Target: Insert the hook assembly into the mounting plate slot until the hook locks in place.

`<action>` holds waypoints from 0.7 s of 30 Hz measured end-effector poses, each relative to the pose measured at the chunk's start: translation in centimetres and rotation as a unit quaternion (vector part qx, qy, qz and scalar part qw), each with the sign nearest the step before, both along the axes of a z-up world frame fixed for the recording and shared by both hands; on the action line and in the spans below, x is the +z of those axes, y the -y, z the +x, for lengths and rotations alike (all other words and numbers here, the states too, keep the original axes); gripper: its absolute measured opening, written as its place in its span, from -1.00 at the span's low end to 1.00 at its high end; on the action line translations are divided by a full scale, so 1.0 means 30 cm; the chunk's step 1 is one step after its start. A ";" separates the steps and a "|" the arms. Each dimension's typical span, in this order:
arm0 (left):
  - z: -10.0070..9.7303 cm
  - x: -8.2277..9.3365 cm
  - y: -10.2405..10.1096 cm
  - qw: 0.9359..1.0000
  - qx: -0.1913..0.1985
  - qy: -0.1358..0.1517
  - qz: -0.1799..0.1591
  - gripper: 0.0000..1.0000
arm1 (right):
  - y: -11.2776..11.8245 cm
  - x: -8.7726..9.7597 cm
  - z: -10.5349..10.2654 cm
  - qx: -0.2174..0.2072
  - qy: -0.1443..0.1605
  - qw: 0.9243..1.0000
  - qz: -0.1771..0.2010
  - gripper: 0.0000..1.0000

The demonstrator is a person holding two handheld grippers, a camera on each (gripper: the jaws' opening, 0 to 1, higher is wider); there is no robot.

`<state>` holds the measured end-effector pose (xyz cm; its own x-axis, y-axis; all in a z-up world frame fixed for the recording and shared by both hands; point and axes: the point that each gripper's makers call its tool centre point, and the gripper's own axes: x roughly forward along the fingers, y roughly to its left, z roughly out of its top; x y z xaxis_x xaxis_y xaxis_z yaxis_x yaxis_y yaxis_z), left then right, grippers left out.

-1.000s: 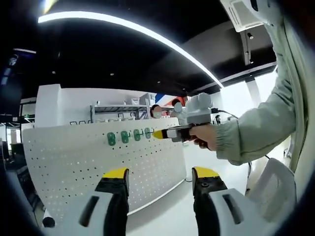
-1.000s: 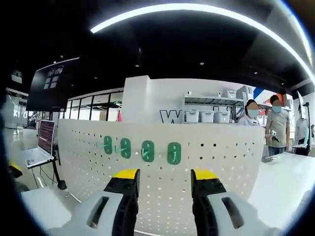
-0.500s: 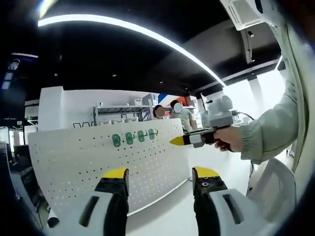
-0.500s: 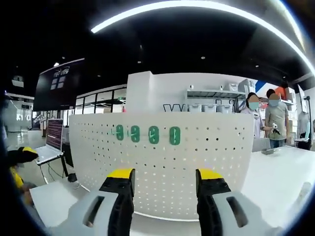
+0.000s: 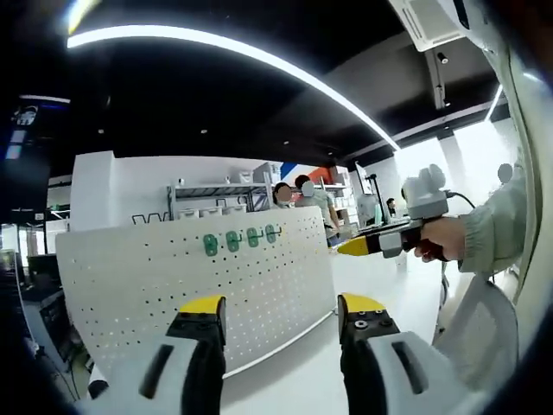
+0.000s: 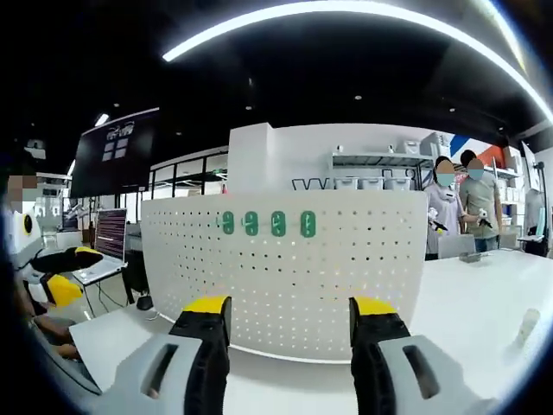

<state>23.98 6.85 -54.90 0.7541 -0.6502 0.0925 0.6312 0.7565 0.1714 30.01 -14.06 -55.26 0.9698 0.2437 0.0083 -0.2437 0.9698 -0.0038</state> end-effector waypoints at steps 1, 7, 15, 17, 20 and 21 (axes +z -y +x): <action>-0.001 0.000 0.000 1.000 0.000 0.001 0.001 0.08 | 0.003 0.002 -0.012 0.000 0.001 1.000 0.000 0.07; -0.005 -0.010 -0.009 1.000 0.001 -0.004 0.006 0.08 | 0.042 0.004 -0.081 -0.002 -0.003 1.000 0.006 0.11; -0.006 -0.008 -0.045 1.000 0.007 -0.008 0.012 0.10 | 0.057 0.013 -0.162 0.001 -0.004 1.000 0.010 0.16; -0.010 -0.008 -0.056 1.000 0.008 -0.011 0.015 0.10 | 0.057 0.014 -0.179 0.001 -0.008 1.000 0.012 0.16; -0.019 -0.006 -0.077 1.000 0.013 -0.014 0.016 0.10 | 0.049 0.043 -0.217 0.004 -0.002 1.000 0.028 0.17; -0.022 -0.004 -0.083 1.000 0.014 -0.014 0.016 0.10 | 0.048 0.044 -0.224 0.005 -0.003 1.000 0.024 0.17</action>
